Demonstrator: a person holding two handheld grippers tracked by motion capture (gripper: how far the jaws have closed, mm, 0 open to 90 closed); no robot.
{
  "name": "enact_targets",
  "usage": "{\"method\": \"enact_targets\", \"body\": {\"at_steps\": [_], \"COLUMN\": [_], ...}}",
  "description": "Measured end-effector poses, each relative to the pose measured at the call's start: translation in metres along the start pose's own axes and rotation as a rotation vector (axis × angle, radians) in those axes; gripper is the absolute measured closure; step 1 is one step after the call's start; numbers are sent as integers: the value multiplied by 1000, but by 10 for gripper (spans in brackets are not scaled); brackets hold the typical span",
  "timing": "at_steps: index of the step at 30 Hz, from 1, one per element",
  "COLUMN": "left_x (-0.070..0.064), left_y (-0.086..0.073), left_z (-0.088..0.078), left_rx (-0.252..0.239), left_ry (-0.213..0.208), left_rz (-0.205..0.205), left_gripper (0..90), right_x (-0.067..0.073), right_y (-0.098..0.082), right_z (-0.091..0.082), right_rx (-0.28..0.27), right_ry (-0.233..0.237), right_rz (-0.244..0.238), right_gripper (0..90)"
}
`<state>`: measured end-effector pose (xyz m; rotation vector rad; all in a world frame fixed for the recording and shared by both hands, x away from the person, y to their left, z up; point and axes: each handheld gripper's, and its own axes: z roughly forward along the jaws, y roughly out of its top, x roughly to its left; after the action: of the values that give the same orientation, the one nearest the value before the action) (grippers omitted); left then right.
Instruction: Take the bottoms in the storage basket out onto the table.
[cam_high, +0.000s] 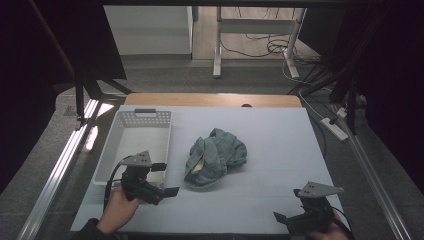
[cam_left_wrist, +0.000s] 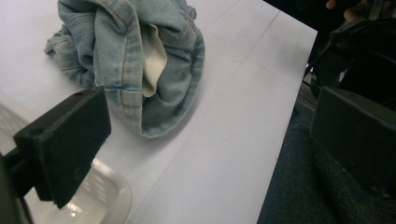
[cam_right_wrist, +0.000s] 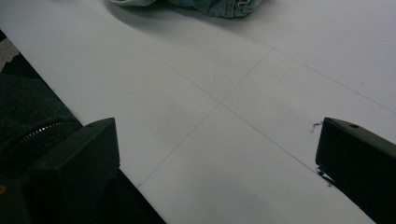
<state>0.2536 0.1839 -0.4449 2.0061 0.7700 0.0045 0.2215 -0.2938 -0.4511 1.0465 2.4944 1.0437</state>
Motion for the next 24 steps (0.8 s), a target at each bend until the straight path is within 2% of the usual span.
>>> {"method": "enact_targets", "body": {"at_steps": [24], "left_x": [2], "left_y": [-19], "left_z": [-22], "left_rx": [-20], "left_ry": [40], "left_rz": [-40], "left_gripper": [0], "right_x": [1], "right_y": [0], "right_z": [0], "right_rx": [1], "right_ry": [-3], "right_rz": [-4], "right_gripper": [2]}}
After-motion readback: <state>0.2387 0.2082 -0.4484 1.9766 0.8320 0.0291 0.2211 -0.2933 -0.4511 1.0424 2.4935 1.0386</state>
